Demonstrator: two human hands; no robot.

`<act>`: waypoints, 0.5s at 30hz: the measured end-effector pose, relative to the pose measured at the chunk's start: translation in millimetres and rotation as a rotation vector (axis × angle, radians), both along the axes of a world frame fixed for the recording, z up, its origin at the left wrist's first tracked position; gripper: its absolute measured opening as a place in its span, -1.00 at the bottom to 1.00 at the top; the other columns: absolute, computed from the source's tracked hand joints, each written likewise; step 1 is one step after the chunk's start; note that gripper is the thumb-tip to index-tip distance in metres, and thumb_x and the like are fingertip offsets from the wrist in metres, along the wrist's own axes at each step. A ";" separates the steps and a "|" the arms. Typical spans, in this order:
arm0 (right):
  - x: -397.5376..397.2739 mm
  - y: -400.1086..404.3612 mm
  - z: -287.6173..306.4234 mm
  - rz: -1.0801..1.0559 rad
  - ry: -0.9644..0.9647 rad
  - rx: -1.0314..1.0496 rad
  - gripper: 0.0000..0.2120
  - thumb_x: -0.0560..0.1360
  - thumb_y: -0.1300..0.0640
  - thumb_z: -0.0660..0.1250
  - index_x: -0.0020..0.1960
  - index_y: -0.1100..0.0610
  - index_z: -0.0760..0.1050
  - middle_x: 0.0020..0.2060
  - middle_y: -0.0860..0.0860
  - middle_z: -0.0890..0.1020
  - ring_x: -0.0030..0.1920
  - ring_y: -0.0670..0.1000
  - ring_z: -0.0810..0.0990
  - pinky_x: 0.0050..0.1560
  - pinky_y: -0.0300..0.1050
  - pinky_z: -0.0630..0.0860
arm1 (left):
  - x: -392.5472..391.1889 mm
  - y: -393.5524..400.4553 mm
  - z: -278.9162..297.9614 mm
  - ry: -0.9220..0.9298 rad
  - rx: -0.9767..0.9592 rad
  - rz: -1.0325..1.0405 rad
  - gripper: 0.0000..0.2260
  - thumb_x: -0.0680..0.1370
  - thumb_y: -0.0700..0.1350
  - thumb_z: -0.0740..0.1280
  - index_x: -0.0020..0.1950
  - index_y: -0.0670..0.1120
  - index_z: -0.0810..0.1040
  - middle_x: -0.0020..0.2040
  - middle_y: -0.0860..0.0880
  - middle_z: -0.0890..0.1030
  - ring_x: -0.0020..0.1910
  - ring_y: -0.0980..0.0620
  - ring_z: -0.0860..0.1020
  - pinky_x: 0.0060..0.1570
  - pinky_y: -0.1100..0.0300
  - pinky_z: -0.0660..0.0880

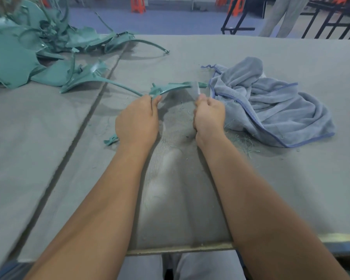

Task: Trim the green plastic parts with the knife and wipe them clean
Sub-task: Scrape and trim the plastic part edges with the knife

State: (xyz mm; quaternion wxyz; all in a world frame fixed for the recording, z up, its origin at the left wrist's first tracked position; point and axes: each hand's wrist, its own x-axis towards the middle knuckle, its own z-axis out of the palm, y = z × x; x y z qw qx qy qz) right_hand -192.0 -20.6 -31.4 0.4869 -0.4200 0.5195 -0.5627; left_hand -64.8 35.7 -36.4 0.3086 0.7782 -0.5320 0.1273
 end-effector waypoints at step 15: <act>-5.0 18.0 1.3 0.138 1.197 -0.446 -0.72 0.58 0.08 0.16 0.02 0.17 0.61 0.06 0.07 0.59 0.10 0.15 0.48 0.04 -0.03 0.30 | 28.8 0.9 28.4 0.596 -0.345 0.038 -0.75 0.68 -0.02 0.07 0.14 -0.07 0.50 -0.14 -0.04 0.61 -0.22 -0.04 0.54 -0.19 0.08 0.40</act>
